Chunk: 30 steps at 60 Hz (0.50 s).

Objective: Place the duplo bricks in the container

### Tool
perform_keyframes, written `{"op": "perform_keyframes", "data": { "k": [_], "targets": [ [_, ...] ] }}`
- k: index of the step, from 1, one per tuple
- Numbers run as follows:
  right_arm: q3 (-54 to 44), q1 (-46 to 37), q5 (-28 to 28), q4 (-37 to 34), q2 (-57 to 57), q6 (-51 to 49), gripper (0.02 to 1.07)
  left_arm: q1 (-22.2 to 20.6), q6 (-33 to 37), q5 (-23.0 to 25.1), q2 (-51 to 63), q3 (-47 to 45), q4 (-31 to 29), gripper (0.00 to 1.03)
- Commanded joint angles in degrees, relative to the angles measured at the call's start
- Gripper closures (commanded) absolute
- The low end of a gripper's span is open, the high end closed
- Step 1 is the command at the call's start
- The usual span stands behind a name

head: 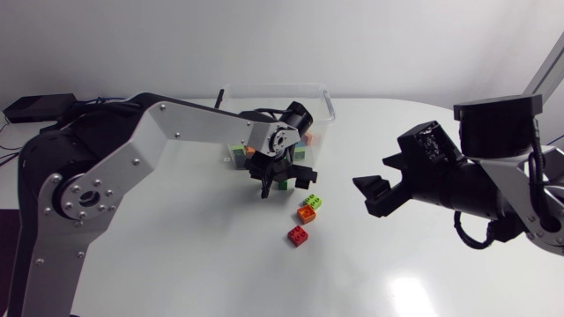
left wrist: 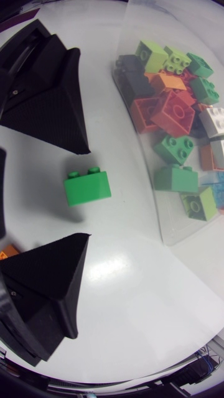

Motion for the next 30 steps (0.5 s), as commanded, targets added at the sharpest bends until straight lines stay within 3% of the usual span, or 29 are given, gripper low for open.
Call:
{"op": "perform_keyframes", "data": {
  "k": [1, 6, 23, 30],
  "targets": [
    [-2.0, 1.2, 0.6, 0.7, -0.4, -0.5, 0.14, 0.1, -2.5, 0.3, 1.5, -0.9, 1.4, 0.24],
    [-2.2, 1.8, 1.1, 0.8, -0.2, -0.5, 0.14, 0.2, -3.1, 0.3, 0.8, -3.8, 5.5, 0.41],
    [-2.3, 2.1, 1.4, 1.9, 1.3, -0.5, 0.14, -0.1, -3.9, 0.3, -1.0, -7.9, 7.0, 0.53],
    [-2.3, 2.4, 1.5, 2.1, 1.5, -0.5, 0.14, 0.4, -3.9, 0.4, -2.5, -10.4, 9.9, 0.66]
  ]
}}
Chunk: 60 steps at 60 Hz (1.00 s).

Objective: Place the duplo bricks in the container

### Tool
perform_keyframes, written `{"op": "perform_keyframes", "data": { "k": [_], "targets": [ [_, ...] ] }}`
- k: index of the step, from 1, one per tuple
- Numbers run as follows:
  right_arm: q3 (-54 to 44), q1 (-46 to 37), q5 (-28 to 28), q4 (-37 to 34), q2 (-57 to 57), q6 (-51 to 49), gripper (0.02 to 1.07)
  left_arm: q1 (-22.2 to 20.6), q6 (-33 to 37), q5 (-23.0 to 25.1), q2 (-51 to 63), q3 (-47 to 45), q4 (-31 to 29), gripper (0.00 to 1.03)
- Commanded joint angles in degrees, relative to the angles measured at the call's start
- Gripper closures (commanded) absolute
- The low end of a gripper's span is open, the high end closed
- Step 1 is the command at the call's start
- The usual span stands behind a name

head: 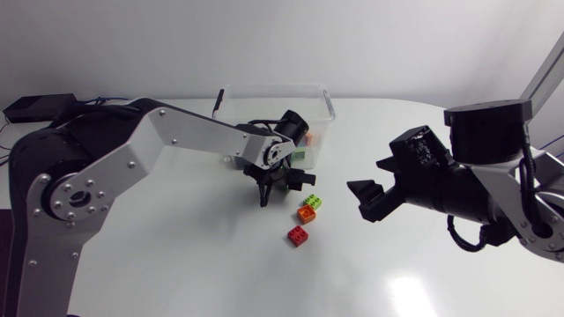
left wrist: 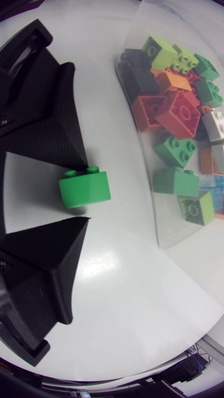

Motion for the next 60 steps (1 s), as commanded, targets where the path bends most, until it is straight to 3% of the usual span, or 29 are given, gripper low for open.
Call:
{"op": "perform_keyframes", "data": {
  "k": [1, 18, 32, 45, 60],
  "targets": [
    [-1.5, 0.4, 0.7, 0.7, 0.8, -0.5, 0.14, 0.3, -2.0, 0.6, -1.4, -3.6, 0.5, 0.67],
    [-1.6, 0.7, 0.9, 1.5, 2.2, -0.5, 0.14, 0.2, -2.1, -0.3, -6.5, -10.7, 7.9, 0.79],
    [-1.4, 1.0, 1.0, 1.4, 2.9, -0.5, 0.14, -0.8, -2.0, -3.2, -11.0, -15.2, 11.6, 0.81],
    [1.9, 1.1, 0.8, 1.8, 9.9, -0.4, 0.14, -4.2, 1.2, -4.2, -26.6, -25.0, 14.1, 0.81],
    [6.8, 2.5, 0.2, 2.2, 19.0, -0.1, 0.14, -5.7, 6.9, -4.2, -40.9, -28.2, 13.7, 0.81]
  ]
}}
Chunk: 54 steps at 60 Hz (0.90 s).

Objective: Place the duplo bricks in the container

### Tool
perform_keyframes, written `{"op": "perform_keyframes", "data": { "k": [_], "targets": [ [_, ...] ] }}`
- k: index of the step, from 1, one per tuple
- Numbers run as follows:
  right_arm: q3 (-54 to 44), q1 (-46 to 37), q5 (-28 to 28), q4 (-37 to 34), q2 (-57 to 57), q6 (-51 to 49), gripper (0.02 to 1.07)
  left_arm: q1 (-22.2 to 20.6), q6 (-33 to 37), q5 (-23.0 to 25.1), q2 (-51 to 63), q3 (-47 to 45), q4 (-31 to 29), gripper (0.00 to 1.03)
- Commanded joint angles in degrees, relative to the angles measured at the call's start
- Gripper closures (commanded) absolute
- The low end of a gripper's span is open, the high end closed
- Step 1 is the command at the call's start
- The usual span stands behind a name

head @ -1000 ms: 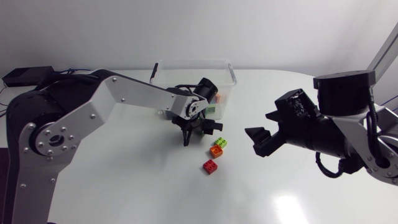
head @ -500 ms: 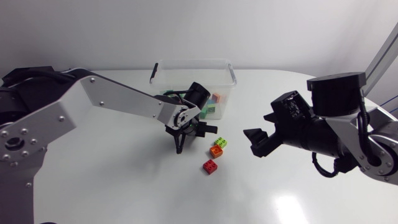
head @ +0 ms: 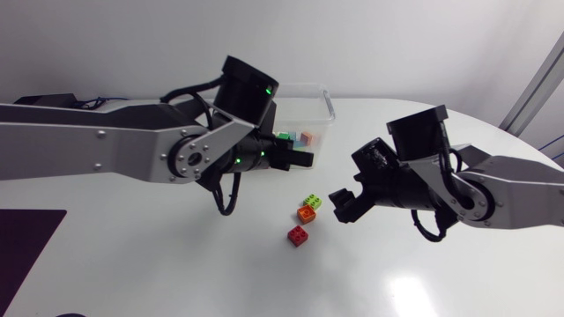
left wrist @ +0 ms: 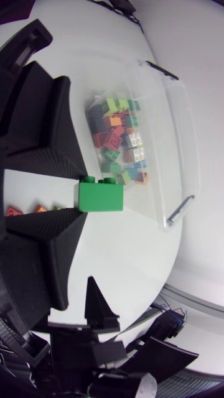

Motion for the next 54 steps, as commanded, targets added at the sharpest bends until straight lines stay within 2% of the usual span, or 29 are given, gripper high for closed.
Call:
{"op": "perform_keyframes", "data": {
  "k": [1, 10, 17, 30, 43, 45, 48, 51, 52, 53, 54],
  "targets": [
    [2.0, 0.5, -0.2, 0.7, 2.7, -0.1, 0.14, -0.3, 3.0, -0.7, -4.0, -0.7, -0.2, 0.81],
    [1.8, 0.5, -0.3, 0.9, 3.3, -0.2, 0.14, 2.8, 5.0, -0.3, -5.7, 7.0, -3.6, 0.81],
    [1.7, 0.8, -0.3, 0.9, 3.3, -0.3, 0.14, 5.6, 5.1, 1.9, -2.8, 14.0, -5.5, 0.81],
    [1.5, 0.9, -0.2, 0.9, 3.3, -0.6, 0.14, 11.5, 7.0, 6.4, 9.2, 28.9, -10.2, 0.81],
    [1.4, 1.2, -0.3, 0.9, 3.8, -0.6, 0.14, 15.4, 8.1, 8.6, 16.8, 35.2, -11.8, 0.78],
    [1.5, 1.3, -0.2, 0.9, 3.9, -0.7, 0.14, 16.1, 8.3, 8.6, 18.4, 36.8, -12.5, 0.74],
    [1.5, 1.6, -0.2, 0.9, 4.1, -0.7, 0.14, 16.5, 9.2, 8.6, 20.6, 38.9, -14.7, 0.4],
    [1.5, 1.8, -0.2, 0.9, 4.3, -0.7, 0.14, 16.6, 10.1, 8.6, 21.0, 38.9, -14.8, 0.15],
    [1.7, 1.9, -0.1, 0.9, 4.6, -0.7, 0.14, 16.6, 10.2, 8.6, 21.0, 38.9, -14.8, 0.12],
    [1.8, 1.9, 0.0, 0.9, 4.9, -0.7, 0.14, 16.6, 10.6, 8.6, 21.0, 39.0, -15.3, 0.04],
    [2.0, 1.9, 0.0, 0.9, 5.3, -0.8, 0.14, 16.6, 10.7, 8.6, 21.0, 39.0, -15.4, 0.04]
  ]
}}
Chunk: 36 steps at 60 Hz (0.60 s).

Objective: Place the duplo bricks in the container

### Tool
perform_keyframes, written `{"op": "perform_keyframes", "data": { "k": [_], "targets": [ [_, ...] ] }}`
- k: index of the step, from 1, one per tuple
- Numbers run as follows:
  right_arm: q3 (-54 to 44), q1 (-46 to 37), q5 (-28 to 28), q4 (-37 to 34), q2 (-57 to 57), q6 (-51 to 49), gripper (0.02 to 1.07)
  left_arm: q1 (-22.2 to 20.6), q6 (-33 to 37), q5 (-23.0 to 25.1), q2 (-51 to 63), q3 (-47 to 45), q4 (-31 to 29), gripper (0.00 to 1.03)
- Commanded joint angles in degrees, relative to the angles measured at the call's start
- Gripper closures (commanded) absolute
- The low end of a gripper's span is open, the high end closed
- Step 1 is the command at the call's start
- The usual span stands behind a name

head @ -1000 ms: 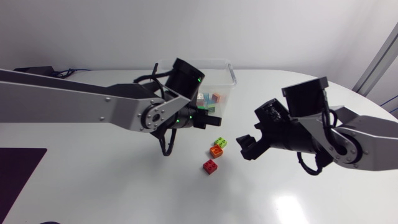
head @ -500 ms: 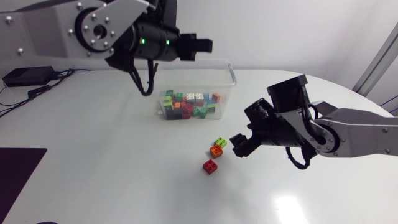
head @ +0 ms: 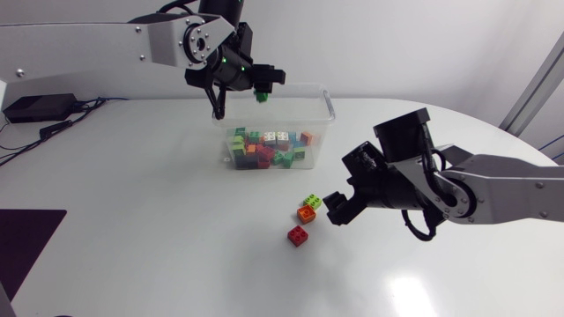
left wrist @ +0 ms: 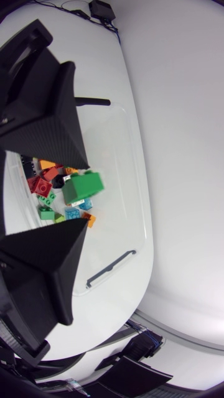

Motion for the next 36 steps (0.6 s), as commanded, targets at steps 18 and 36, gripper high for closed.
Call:
{"op": "perform_keyframes", "data": {
  "k": [18, 36],
  "targets": [
    [6.3, 0.6, 0.7, 0.5, 10.8, -1.1, 0.14, 1.4, 6.8, 7.0, -7.9, -1.1, -6.3, 0.04],
    [12.0, -2.4, 0.5, 0.5, 20.4, -5.1, 0.14, 1.6, 16.2, 11.4, -22.2, -16.1, -11.5, 0.05]
  ]
}}
